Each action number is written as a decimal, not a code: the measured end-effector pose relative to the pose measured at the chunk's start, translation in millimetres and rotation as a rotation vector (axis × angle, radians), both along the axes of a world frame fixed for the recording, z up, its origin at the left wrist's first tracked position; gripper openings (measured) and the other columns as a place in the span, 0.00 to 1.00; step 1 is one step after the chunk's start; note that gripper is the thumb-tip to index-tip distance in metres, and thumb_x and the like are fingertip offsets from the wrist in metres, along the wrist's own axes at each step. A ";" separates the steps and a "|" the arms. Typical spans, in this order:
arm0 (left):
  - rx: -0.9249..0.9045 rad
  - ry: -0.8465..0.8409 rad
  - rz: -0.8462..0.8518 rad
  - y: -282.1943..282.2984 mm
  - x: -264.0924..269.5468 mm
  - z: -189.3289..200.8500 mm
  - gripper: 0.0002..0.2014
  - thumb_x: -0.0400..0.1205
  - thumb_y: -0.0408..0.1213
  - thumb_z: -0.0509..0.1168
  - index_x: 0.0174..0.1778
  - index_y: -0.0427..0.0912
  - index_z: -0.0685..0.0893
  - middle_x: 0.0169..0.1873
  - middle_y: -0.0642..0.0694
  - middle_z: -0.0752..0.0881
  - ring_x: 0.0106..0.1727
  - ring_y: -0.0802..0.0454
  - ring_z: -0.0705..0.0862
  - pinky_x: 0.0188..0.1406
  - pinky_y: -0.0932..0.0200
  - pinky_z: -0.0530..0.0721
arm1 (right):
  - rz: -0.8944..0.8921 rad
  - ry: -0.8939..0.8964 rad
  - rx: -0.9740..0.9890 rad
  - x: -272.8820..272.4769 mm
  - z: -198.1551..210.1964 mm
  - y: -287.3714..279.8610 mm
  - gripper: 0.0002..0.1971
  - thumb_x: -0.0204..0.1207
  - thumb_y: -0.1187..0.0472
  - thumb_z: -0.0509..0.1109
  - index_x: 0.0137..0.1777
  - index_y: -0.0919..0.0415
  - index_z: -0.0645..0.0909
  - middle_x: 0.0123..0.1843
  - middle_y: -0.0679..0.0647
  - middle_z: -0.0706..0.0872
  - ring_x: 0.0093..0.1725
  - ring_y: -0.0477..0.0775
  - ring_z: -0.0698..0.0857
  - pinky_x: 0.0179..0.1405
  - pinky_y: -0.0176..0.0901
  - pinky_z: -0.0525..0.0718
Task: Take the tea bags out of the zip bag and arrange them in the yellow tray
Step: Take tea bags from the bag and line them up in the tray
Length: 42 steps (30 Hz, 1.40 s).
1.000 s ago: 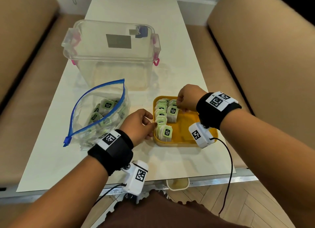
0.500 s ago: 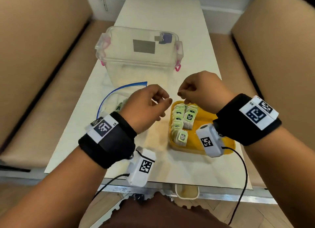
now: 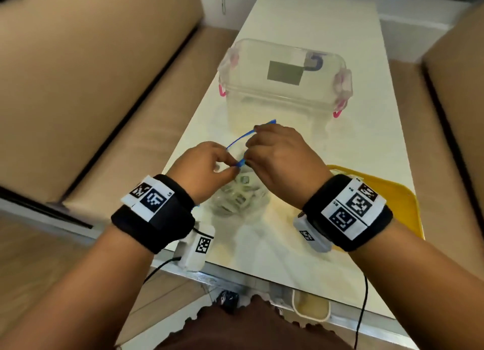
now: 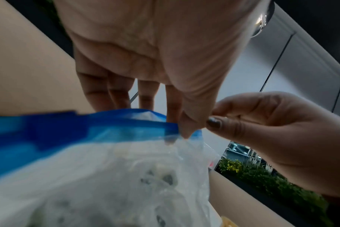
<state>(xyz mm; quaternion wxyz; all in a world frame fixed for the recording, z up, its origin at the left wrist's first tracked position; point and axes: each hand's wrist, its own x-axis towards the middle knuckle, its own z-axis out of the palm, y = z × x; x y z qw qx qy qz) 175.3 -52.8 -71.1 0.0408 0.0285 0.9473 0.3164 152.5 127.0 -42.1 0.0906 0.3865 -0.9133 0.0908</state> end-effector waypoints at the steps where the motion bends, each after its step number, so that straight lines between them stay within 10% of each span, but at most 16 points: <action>1: 0.017 0.002 -0.007 0.0 1.6 -2.8 0.08 0.80 0.50 0.66 0.47 0.54 0.88 0.59 0.54 0.83 0.41 0.59 0.81 0.45 0.63 0.72 | -0.002 -0.020 0.039 1.5 -1.5 -2.8 0.10 0.76 0.60 0.64 0.39 0.60 0.86 0.36 0.54 0.86 0.44 0.63 0.85 0.41 0.53 0.81; 5: 0.096 0.095 0.036 -9.1 3.3 -8.3 0.11 0.82 0.42 0.66 0.59 0.48 0.86 0.57 0.51 0.84 0.38 0.57 0.79 0.45 0.66 0.72 | -0.204 -0.205 0.306 0.3 -11.8 -11.0 0.07 0.81 0.63 0.60 0.40 0.57 0.71 0.27 0.50 0.67 0.32 0.60 0.72 0.24 0.44 0.61; 8: 0.180 0.172 -0.020 -14.6 0.3 -9.4 0.23 0.74 0.32 0.72 0.66 0.48 0.82 0.57 0.52 0.80 0.38 0.54 0.81 0.47 0.65 0.79 | -0.236 -0.336 0.417 -0.5 -16.3 -15.9 0.07 0.79 0.70 0.60 0.41 0.59 0.71 0.29 0.50 0.66 0.38 0.59 0.72 0.34 0.43 0.65; 13: 0.253 0.191 -0.194 -25.4 -3.1 -2.9 0.32 0.71 0.24 0.67 0.72 0.49 0.78 0.58 0.58 0.74 0.38 0.64 0.77 0.45 0.68 0.81 | -0.160 -0.351 0.351 -10.6 -22.7 -46.7 0.14 0.76 0.71 0.62 0.59 0.65 0.81 0.57 0.59 0.83 0.58 0.61 0.82 0.53 0.44 0.77; 19: 0.308 0.163 -0.234 -38.4 -3.6 -2.9 0.34 0.70 0.22 0.66 0.72 0.51 0.78 0.56 0.66 0.73 0.41 0.72 0.77 0.42 0.77 0.77 | -0.340 -0.516 0.332 -32.0 -44.8 -65.4 0.33 0.75 0.69 0.63 0.80 0.65 0.57 0.74 0.65 0.70 0.65 0.66 0.79 0.54 0.50 0.79; 24: 0.362 0.152 -0.262 -46.2 0.3 -4.0 0.33 0.70 0.21 0.66 0.71 0.51 0.79 0.56 0.65 0.74 0.42 0.73 0.78 0.40 0.78 0.76 | -0.499 -0.583 0.287 -38.2 -47.4 -71.9 0.19 0.83 0.57 0.59 0.73 0.55 0.68 0.60 0.54 0.82 0.50 0.54 0.80 0.45 0.42 0.70; 28: 0.353 0.145 -0.297 -49.1 3.4 -5.7 0.33 0.70 0.21 0.66 0.70 0.51 0.79 0.57 0.59 0.74 0.43 0.75 0.77 0.40 0.80 0.74 | -0.571 -0.648 0.310 -46.0 -66.4 -82.5 0.05 0.78 0.51 0.62 0.49 0.49 0.76 0.47 0.49 0.84 0.37 0.49 0.78 0.36 0.40 0.71; 35: 0.359 0.168 -0.266 -57.4 1.2 -6.4 0.31 0.71 0.24 0.68 0.72 0.47 0.78 0.57 0.59 0.75 0.38 0.67 0.77 0.44 0.67 0.82 | -0.534 -0.515 0.353 -26.9 -48.8 -86.6 0.03 0.79 0.64 0.63 0.45 0.61 0.78 0.30 0.51 0.69 0.40 0.58 0.76 0.40 0.43 0.71; 42: 0.342 0.194 -0.208 -61.7 0.4 -7.3 0.30 0.72 0.26 0.69 0.71 0.48 0.78 0.53 0.68 0.72 0.40 0.60 0.79 0.42 0.67 0.81 | -0.525 -0.300 0.243 4.3 -25.6 -70.0 0.15 0.76 0.67 0.64 0.30 0.58 0.68 0.26 0.50 0.68 0.34 0.57 0.74 0.22 0.39 0.55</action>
